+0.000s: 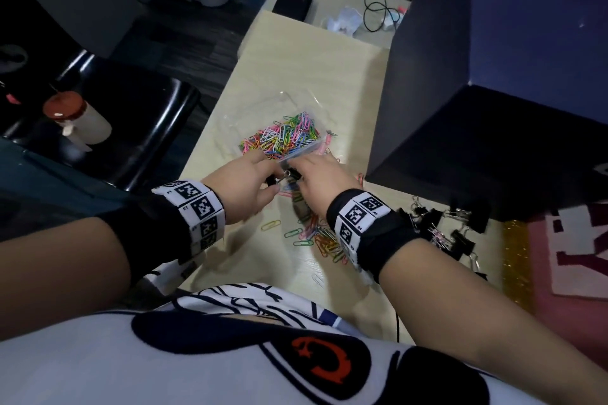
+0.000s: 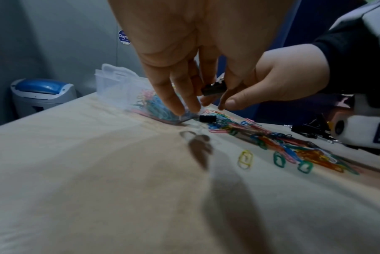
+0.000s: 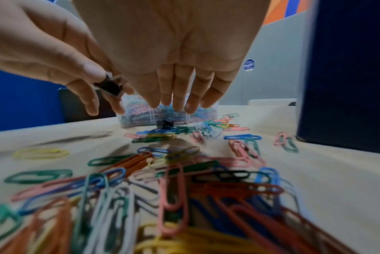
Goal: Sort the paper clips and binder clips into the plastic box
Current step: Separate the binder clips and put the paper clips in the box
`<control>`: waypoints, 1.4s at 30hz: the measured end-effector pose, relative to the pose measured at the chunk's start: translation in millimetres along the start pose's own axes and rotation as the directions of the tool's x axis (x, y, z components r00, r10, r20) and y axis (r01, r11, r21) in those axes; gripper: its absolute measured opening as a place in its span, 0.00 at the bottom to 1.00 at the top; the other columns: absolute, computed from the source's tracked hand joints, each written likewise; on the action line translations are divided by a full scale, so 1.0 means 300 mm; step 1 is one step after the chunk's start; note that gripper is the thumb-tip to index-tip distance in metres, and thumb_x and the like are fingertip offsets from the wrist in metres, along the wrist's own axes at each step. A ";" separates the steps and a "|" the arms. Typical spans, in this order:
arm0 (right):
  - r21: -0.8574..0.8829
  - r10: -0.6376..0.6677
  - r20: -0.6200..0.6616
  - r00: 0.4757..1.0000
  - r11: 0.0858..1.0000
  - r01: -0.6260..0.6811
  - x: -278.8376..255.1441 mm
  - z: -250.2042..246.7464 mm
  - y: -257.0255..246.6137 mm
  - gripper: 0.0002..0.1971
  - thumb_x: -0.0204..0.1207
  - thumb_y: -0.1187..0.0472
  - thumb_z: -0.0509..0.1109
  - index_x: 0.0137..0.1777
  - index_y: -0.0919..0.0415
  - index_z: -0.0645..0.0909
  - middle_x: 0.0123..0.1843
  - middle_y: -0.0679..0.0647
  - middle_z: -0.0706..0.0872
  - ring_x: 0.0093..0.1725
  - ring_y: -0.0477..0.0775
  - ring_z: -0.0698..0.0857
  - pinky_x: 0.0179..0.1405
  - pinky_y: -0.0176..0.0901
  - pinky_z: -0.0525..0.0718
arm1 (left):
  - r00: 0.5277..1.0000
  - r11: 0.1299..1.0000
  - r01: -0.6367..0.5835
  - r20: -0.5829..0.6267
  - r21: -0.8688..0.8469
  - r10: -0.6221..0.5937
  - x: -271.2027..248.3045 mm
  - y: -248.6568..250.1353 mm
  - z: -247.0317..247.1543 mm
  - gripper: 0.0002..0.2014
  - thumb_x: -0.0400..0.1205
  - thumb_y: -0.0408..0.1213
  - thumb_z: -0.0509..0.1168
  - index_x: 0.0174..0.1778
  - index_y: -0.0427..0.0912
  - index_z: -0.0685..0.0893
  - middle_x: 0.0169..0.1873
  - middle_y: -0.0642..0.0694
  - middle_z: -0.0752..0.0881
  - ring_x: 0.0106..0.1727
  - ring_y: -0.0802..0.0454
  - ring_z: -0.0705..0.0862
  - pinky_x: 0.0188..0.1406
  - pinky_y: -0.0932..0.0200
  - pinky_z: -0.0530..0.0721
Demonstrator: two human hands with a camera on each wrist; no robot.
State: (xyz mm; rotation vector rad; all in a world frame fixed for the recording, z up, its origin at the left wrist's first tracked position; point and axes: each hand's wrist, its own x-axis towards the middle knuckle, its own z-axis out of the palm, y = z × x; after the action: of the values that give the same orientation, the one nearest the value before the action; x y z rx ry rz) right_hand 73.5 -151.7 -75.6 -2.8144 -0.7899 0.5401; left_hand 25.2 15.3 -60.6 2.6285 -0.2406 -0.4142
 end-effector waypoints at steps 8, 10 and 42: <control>-0.098 0.030 0.078 0.997 0.995 -0.023 0.034 0.018 -0.029 0.20 0.76 0.73 0.58 0.66 0.62 0.76 0.62 0.61 0.75 0.64 0.63 0.76 0.60 0.52 0.76 | 0.999 0.999 -0.039 0.020 -0.027 0.040 0.007 -0.038 -0.015 0.13 0.83 0.42 0.62 0.60 0.40 0.80 0.54 0.44 0.78 0.54 0.46 0.81 0.58 0.57 0.76; -0.098 0.064 0.048 0.997 0.993 -0.059 0.029 0.016 -0.030 0.18 0.77 0.70 0.58 0.66 0.61 0.75 0.63 0.60 0.75 0.65 0.63 0.75 0.59 0.52 0.75 | 0.998 0.999 -0.047 0.032 -0.028 0.048 0.009 -0.037 -0.017 0.12 0.82 0.41 0.64 0.58 0.39 0.80 0.53 0.45 0.77 0.52 0.46 0.80 0.56 0.58 0.75; 0.508 0.598 0.010 0.802 0.688 -0.519 -0.442 -0.008 0.355 0.08 0.74 0.60 0.73 0.52 0.47 0.84 0.52 0.45 0.81 0.51 0.47 0.81 0.51 0.33 0.75 | 0.966 0.966 -0.245 0.099 0.080 0.237 0.257 0.422 0.152 0.09 0.77 0.38 0.68 0.52 0.47 0.79 0.38 0.52 0.80 0.45 0.47 0.82 0.40 0.61 0.75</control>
State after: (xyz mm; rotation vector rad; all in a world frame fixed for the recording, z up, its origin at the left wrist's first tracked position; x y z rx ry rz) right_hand 19.1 -312.1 -61.1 -2.5130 0.2615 0.4939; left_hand 70.3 -133.1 -58.5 2.6293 -0.6160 -0.4457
